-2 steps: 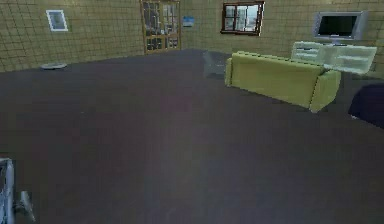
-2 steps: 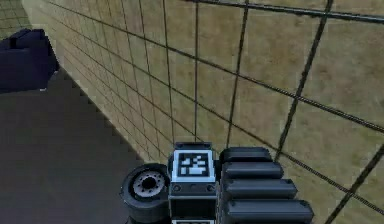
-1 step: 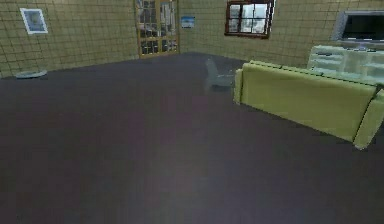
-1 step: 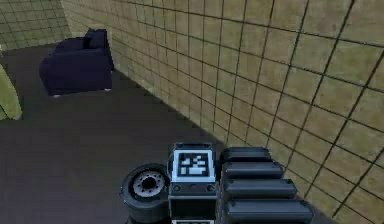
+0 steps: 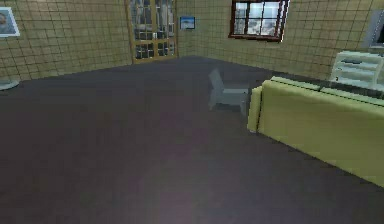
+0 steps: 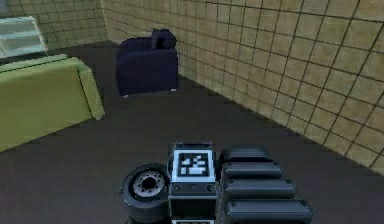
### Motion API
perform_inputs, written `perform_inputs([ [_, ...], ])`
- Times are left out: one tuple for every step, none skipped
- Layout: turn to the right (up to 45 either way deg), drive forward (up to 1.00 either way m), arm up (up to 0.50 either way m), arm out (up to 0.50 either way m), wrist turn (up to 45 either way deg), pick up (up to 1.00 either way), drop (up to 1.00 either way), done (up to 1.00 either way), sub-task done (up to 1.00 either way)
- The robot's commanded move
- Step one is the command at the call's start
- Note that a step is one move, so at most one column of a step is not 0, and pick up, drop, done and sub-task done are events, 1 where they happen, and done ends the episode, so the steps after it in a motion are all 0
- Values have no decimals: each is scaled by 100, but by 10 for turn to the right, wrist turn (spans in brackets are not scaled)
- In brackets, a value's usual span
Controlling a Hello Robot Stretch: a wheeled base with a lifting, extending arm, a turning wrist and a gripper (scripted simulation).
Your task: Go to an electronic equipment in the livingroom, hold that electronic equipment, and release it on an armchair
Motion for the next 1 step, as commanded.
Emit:
perform_inputs([
  [-30,0,0,0,0,0,0,0,0],
])
